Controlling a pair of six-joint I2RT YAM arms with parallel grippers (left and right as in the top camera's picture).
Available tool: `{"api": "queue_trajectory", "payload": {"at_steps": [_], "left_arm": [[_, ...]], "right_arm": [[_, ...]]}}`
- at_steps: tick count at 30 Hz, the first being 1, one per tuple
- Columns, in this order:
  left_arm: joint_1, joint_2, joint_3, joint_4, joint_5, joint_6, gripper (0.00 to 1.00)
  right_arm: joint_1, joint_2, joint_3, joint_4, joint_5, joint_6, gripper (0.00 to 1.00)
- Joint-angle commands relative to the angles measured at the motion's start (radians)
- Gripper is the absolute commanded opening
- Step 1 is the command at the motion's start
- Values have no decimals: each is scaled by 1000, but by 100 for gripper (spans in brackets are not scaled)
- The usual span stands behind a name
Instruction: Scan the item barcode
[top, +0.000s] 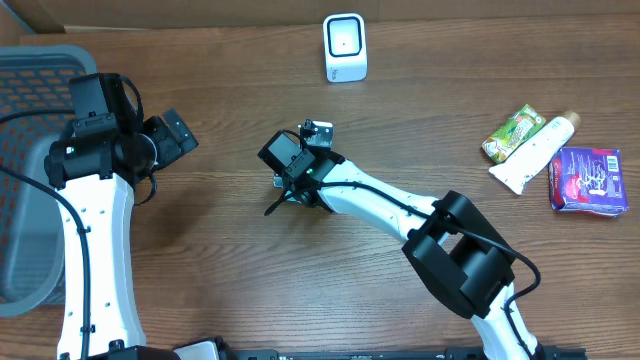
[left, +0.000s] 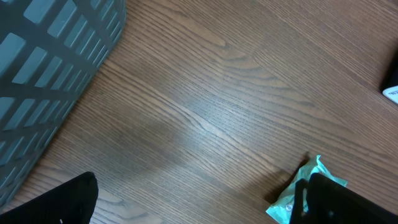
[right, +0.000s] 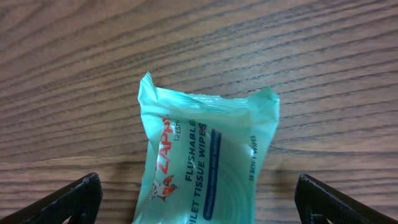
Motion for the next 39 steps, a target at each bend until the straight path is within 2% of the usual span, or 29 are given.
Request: {"api": "queue_trajectory", "payload": {"at_steps": [1,9,11,12,15,17,18,21,24,30,34,36,39], "left_arm": [[-1,3,14,3,-14,-14,100],[-1,3,14,3,-14,-14,100],[-1,3,14,3,-14,-14,100],[-1,3,14,3,-14,-14,100],[-1,3,14,3,-14,-14,100],[-1,3,14,3,-14,-14,100],[-1,3,14,3,-14,-14,100],[-1,3,14,3,-14,-14,100],[-1,3,14,3,-14,-14,100],[-1,3,14,3,-14,-14,100],[-1,3,14,3,-14,-14,100],[-1,3,14,3,-14,-14,100],[-1,3,14,3,-14,-14,100]], "right_arm": [[12,37,26,7,24,-5,96],[12,66,26,-42,4,-58,64],[10,65,31,-74,-11,-67,53],[6,64,39,-89,-35,-97,47],[-6,61,69,-137,-130,-190,46],[-15,57,89,-163,-187,-264,33],[-19,53,102,-182,-216,-295,31],[-30,41,141,-239,-284,-344,26],[-49,3,155,-265,-447,-427,22],[-146,-36,153,-248,-962,-578,20],[-230,-36,118,-155,-1350,-623,20],[-265,-36,98,-117,-1460,-627,20],[-308,-34,72,-108,-1490,-628,22]]}}
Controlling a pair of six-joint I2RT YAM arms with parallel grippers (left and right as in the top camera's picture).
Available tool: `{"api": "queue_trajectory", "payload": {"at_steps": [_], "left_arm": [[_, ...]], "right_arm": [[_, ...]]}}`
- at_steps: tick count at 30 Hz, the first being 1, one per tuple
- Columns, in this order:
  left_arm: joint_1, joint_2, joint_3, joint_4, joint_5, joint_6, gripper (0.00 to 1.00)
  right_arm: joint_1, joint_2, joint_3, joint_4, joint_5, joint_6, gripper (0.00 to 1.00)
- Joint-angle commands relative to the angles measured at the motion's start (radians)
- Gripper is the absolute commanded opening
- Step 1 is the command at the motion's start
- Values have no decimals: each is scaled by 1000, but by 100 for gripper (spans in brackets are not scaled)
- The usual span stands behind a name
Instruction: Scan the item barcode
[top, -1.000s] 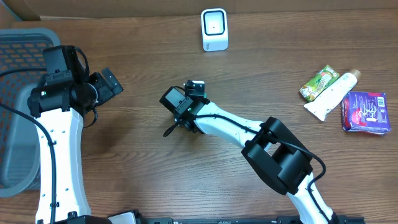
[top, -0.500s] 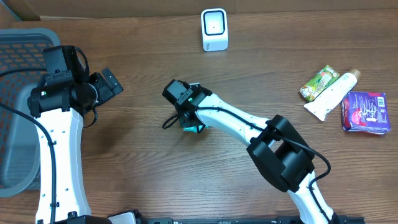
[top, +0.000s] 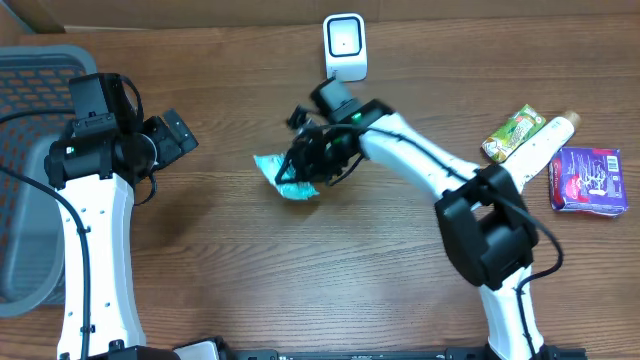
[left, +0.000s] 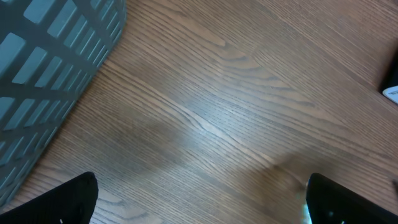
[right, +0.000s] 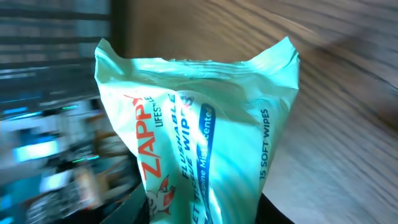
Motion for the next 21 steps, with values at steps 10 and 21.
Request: {"api": "queue_trajectory", "payload": {"at_steps": [10,21], "left_arm": [[-1,3,14,4,-14,-14,100],[-1,3,14,4,-14,-14,100]], "right_arm": [[-99,-49,-305,274,-241,76,28],[-120,-58,-293,130,213,101,100]]}}
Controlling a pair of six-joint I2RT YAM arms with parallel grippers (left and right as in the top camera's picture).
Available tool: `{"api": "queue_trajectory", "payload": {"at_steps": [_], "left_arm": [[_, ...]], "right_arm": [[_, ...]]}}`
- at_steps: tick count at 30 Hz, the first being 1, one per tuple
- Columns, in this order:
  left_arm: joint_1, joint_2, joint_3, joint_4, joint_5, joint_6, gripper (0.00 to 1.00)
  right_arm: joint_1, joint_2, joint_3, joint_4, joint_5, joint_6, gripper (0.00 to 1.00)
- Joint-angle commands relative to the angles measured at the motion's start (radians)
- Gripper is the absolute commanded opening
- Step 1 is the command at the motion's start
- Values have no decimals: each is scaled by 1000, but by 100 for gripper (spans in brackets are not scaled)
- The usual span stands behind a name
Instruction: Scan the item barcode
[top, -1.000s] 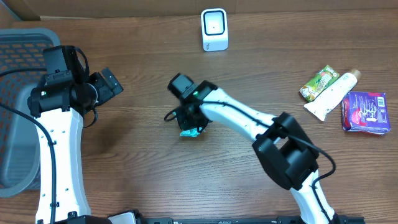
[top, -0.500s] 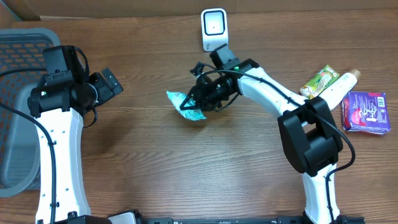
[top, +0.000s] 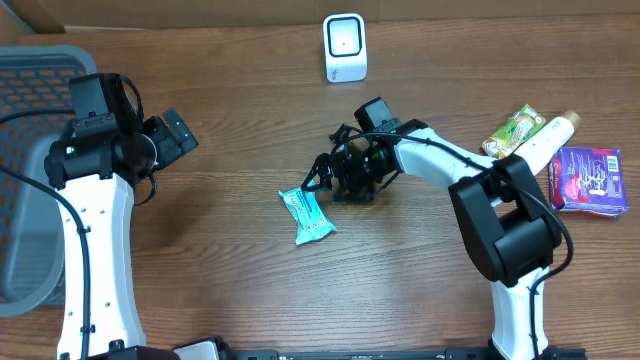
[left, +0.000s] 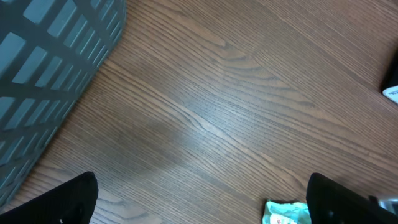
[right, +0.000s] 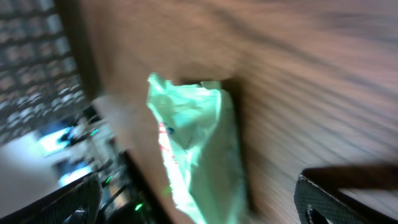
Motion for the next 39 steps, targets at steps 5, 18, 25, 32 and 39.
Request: {"api": "queue_trajectory", "payload": {"at_steps": [5,18,25,32,39], "left_arm": [[-1,3,14,3,-14,-14,100],[-1,3,14,3,-14,-14,100],[-1,3,14,3,-14,-14,100],[-1,3,14,3,-14,-14,100],[-1,3,14,3,-14,-14,100]], "right_arm": [[-24,-89,142,-212,476,-60,100],[283,-148,229,-218,736,-134,100],[502,-113,229,-183,1089,-177,97],[521,-22,229,-181,1162,-177,83],[523,40,229,-182,1240,-177,79]]}}
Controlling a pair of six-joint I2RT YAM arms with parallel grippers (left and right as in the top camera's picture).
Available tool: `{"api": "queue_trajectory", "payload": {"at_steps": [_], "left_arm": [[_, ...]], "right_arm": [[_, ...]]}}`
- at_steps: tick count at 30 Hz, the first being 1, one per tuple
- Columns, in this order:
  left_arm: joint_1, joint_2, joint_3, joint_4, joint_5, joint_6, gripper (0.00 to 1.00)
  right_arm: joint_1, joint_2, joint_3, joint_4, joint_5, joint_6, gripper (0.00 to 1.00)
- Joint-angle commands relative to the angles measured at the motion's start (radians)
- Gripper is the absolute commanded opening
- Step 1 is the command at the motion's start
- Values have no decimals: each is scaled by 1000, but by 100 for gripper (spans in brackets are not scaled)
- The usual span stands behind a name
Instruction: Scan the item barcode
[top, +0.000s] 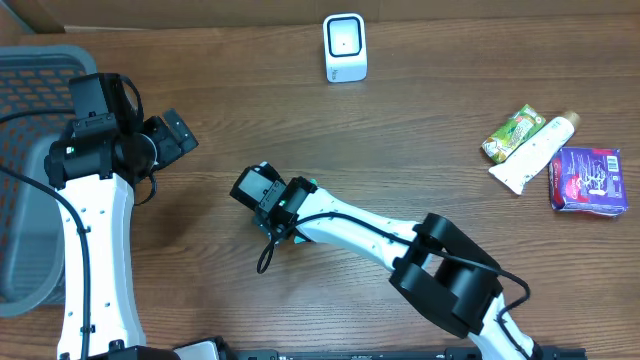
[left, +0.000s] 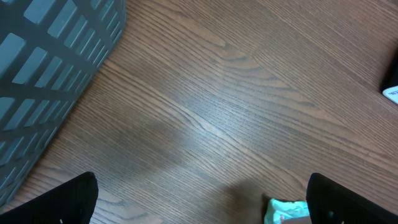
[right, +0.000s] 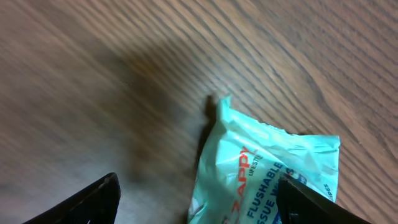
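Note:
A teal wipes packet (right: 273, 171) with red and blue print lies flat on the wooden table. My right gripper (right: 199, 208) is open just over its near end, and the packet reaches under the right finger (right: 336, 202). From overhead the right wrist (top: 264, 192) covers nearly all of the packet. The white barcode scanner (top: 345, 47) stands at the table's far edge, well away from both. My left gripper (left: 202, 208) is open and empty at the left, with a corner of the packet (left: 283, 211) showing by its right finger.
A grey slatted basket (top: 25, 150) sits at the table's left edge, also in the left wrist view (left: 43, 56). At the right lie a green sachet (top: 512, 132), a white tube (top: 533, 154) and a purple packet (top: 588, 180).
My right gripper was open to the right of the packet, nearer the table's middle. Now it is open directly over the packet. The packet lies about where it was. The left arm has not moved.
My right gripper first stood open over the packet lying mid-table. Then it was shut on the packet, held up in front of the scanner. Then the packet lay on the table with the gripper open to its right, and now the gripper is over it again.

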Motion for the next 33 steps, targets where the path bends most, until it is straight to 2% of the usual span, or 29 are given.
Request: {"api": "queue_trajectory", "payload": {"at_steps": [1,5,13,14,15,19,20,23,25,28,30,32,33], "left_arm": [[-1,3,14,3,-14,-14,100],[-1,3,14,3,-14,-14,100],[-1,3,14,3,-14,-14,100],[-1,3,14,3,-14,-14,100],[-1,3,14,3,-14,-14,100],[-1,3,14,3,-14,-14,99],[-1,3,14,3,-14,-14,100],[-1,3,14,3,-14,-14,100],[-1,3,14,3,-14,-14,99],[-1,3,14,3,-14,-14,100],[-1,3,14,3,-14,-14,100],[-1,3,14,3,-14,-14,99],[-1,3,14,3,-14,-14,100]], "right_arm": [[-1,36,2,-2,73,-1,78],[-1,78,2,-16,73,-2,73],[-1,122,2,-12,85,-61,38],[-2,123,2,-15,85,-61,30],[-3,129,2,-16,85,-60,5],[-13,172,-2,-15,93,-60,4],[-17,187,-2,-15,93,-61,7],[-24,229,-2,-18,92,-87,35],[-23,248,-2,-14,92,-113,43],[-23,260,-2,1,92,-135,43],[-25,261,-2,9,92,-135,39],[-29,261,-2,10,91,-135,23],[-29,261,-2,10,92,-135,7]]}}
